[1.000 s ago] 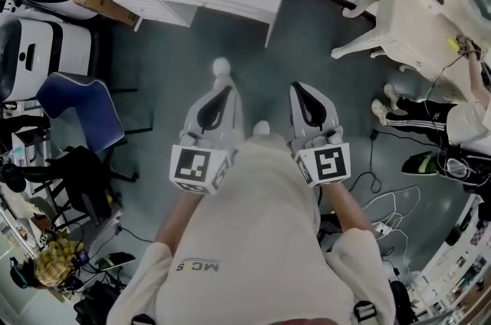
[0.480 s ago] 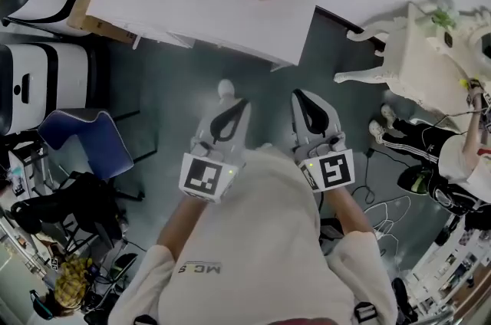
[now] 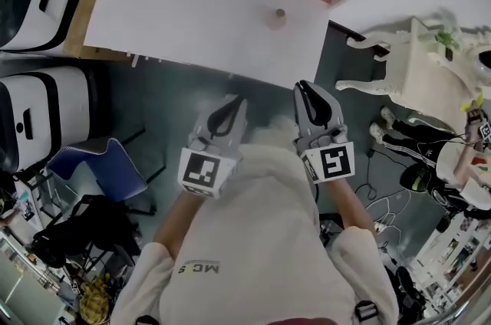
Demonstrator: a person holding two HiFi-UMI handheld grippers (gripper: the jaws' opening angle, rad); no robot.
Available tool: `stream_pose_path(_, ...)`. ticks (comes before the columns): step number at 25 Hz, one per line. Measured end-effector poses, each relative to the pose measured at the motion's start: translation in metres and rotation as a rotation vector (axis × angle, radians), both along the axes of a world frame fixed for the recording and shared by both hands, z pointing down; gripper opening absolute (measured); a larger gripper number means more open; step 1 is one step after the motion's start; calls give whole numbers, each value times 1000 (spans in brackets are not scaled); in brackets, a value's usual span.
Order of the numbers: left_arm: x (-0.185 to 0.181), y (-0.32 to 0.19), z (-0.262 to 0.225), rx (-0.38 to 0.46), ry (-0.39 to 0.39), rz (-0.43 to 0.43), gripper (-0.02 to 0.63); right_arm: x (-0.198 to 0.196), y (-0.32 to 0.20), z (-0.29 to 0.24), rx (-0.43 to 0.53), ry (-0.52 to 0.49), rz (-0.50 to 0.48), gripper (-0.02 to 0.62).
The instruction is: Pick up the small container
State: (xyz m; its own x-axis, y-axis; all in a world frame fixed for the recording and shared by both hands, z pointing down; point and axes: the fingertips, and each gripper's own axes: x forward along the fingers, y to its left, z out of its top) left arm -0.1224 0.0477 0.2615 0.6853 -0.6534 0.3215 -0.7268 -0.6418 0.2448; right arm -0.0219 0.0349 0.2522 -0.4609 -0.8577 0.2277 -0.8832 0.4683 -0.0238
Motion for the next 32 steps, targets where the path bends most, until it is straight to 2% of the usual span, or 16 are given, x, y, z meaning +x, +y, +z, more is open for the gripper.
stream_pose_path(5, -3, -43, 10, 2, -20, -18, 0, 8, -38, 8, -4, 21, -2, 32)
stream_pose_path(9, 13, -65, 10, 5, -28, -16, 0, 21, -63, 16, -1, 26, -8, 44)
stream_pose_path(15, 32, -85, 27, 3, -98, -13, 0, 36, -88, 35, -6, -5, -9, 59)
stream_pose_path(22, 58, -102, 55, -14, -132, -50, 0, 51, -106, 66, -17, -14, -37, 64)
stream_pose_path(27, 63, -117, 70, -27, -117, -80, 0, 47, -126, 85, -22, -14, -64, 67)
stream_pose_path(32, 65, -131, 91, -36, -120, -112, 0, 50, -150, 107, -39, -25, -51, 91)
